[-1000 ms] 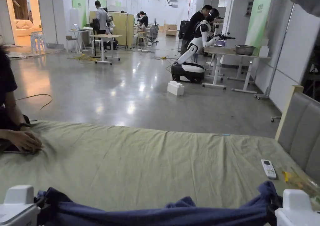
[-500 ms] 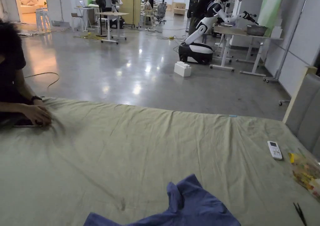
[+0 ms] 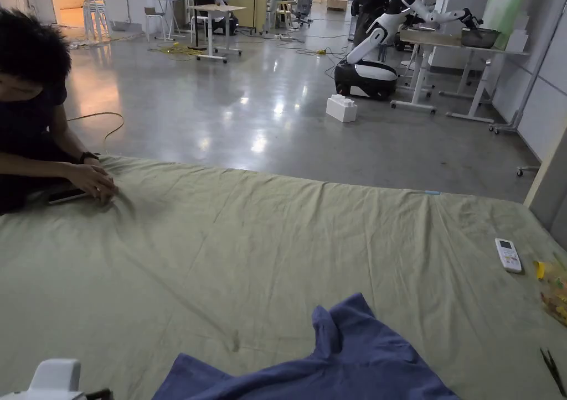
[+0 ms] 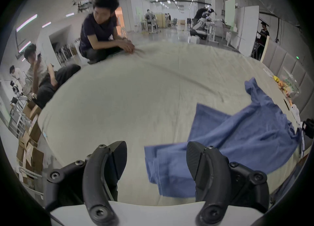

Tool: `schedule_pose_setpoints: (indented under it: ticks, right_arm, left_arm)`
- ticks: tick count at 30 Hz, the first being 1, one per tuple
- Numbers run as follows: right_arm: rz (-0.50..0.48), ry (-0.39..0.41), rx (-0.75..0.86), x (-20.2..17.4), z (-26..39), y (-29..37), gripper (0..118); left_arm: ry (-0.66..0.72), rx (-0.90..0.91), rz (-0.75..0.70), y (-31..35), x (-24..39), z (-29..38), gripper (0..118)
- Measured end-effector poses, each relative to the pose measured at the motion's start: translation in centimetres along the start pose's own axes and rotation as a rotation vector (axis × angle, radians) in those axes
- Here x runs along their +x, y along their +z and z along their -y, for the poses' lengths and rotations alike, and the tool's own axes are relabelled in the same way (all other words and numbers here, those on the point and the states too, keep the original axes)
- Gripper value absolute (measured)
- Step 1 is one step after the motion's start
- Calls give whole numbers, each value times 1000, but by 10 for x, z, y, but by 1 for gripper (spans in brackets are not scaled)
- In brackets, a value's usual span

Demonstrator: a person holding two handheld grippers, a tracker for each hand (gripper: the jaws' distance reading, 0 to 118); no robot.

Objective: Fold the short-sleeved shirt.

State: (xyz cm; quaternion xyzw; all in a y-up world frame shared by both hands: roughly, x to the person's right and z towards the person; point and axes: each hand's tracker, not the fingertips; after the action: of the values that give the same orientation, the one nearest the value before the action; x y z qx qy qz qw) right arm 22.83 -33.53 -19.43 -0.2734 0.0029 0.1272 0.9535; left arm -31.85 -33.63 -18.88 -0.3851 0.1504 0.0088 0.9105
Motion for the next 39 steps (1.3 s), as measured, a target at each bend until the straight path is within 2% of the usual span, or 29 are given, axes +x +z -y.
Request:
schedule_pose_setpoints:
  ticks: [3,8,12,15,16,17,20,22,25,34,39]
  right_arm:
    - [-2,-3,88,-9,-23,11,77]
    - [4,-68,254,-30,-48,12,78]
    - [20,-126,356,-50,-64,18,76]
    - [32,-117,415,-64,-76,21,49]
    - [50,-92,443,-68,-80,22,37]
    - [47,-95,448,-71,-84,23,26]
    - [57,-128,524,-76,-92,28,19]
    - [67,-114,552,-79,-96,30,6]
    - [51,-110,565,-78,-101,31,3]
    - [26,-107,561,-77,-103,29,2]
    - [12,-108,529,-76,-95,22,2]
  left_arm:
    - [11,86,34,10,4,-13,74]
    - [18,250,95,35,38,-28,73]
    - [35,420,86,53,68,-32,63]
    - [41,507,121,65,89,-36,40]
    - [30,514,117,67,95,-39,24]
    - [18,533,117,69,101,-40,15]
    - [-18,587,126,76,113,-45,7]
    - [-46,619,122,81,119,-46,7]
    - [-71,641,121,82,121,-48,5]
    - [-61,544,113,67,93,-43,5]
    - [-16,345,100,40,46,-33,5]
